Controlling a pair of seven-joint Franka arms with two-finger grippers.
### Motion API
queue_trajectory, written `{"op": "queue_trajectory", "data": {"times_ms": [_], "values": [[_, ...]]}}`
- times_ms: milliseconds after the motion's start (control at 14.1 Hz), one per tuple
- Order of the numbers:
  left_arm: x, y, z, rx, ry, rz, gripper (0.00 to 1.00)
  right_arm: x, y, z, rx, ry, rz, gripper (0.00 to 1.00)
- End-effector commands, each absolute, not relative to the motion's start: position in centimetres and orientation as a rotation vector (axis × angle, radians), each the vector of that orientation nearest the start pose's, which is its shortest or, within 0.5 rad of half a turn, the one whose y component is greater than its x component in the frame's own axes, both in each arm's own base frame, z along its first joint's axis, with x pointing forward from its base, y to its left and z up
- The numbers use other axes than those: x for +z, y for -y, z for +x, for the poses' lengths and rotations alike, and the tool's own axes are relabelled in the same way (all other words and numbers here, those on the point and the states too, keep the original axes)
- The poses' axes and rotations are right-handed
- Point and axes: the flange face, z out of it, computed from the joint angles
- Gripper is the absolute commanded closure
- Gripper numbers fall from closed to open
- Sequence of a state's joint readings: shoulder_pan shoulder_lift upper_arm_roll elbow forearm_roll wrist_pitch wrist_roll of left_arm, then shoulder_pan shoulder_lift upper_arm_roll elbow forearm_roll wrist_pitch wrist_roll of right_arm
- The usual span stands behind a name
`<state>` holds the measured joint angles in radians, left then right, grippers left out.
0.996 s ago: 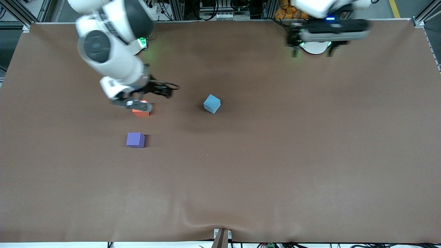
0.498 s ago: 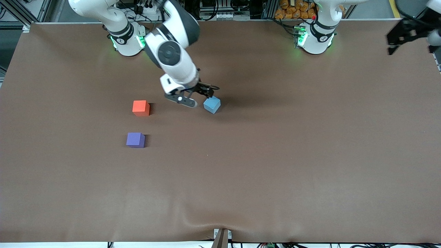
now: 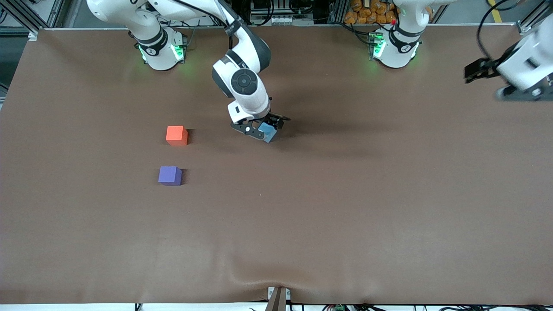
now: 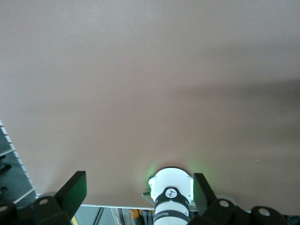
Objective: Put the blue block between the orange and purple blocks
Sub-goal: 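Close the right gripper on the blue block and lift it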
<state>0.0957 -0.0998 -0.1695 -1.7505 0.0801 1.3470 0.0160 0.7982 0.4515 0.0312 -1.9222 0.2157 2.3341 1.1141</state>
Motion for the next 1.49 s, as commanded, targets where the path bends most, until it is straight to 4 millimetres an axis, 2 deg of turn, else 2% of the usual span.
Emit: {"op": "queue_trajectory", "data": {"times_ms": [0,142,356,498,569,711,854,925,996,1138,1209,1281,1352,1423], "values": [[54.3,3.7,47.9,0.481,-0.108,-3.013,0.0,24.0,-46.3,42.5,0.244,-0.697,-2.99,0.0],[52.5,4.2,47.0,0.463,-0.092,-3.017,0.0,22.2,-46.7,42.2,0.233,-0.703,-2.981,0.0],[49.8,5.2,44.4,0.36,-0.091,-3.036,0.0,21.6,-46.7,42.2,0.233,-0.706,-2.984,0.02],[48.3,5.6,43.3,0.305,-0.065,-3.031,0.0,22.1,-47.0,42.3,0.239,-0.716,-2.982,0.81],[47.6,6.1,43.1,0.289,-0.059,-3.026,0.0,22.5,-47.1,42.4,0.248,-0.718,-2.986,0.97],[48.4,6.5,43.4,0.249,-0.056,-3.035,0.0,24.6,-46.9,43.2,0.303,-0.721,-3.021,1.0],[52.3,6.9,46.3,0.136,-0.031,-3.112,0.0,29.5,-45.1,45.8,0.392,-0.758,-3.044,1.0],[54.7,6.0,48.0,0.07,-0.005,-3.128,0.0,32.4,-43.8,47.2,0.431,-0.747,-3.071,1.0],[56.6,4.9,49.5,0.013,0.041,-3.14,0.0,35.2,-41.5,49.0,0.457,-0.678,-3.117,1.0],[58.7,4.2,50.6,-0.002,0.057,-3.147,0.0,38.8,-36.0,52.5,0.448,-0.562,-3.107,1.0],[59.2,4.2,50.6,0.002,0.053,-3.148,0.0,39.2,-33.1,53.7,0.45,-0.444,-3.103,1.0],[59.0,4.4,50.7,0.012,0.044,-3.148,0.0,39.9,-29.8,54.1,0.445,-0.312,-3.098,1.0],[59.0,4.9,50.5,0.031,0.034,-3.147,0.0,41.5,-26.5,54.8,0.414,-0.201,-3.077,1.0],[58.9,5.5,50.2,0.057,0.017,-3.145,0.0,42.4,-22.2,56.0,0.407,-0.102,-3.056,1.0]]}}
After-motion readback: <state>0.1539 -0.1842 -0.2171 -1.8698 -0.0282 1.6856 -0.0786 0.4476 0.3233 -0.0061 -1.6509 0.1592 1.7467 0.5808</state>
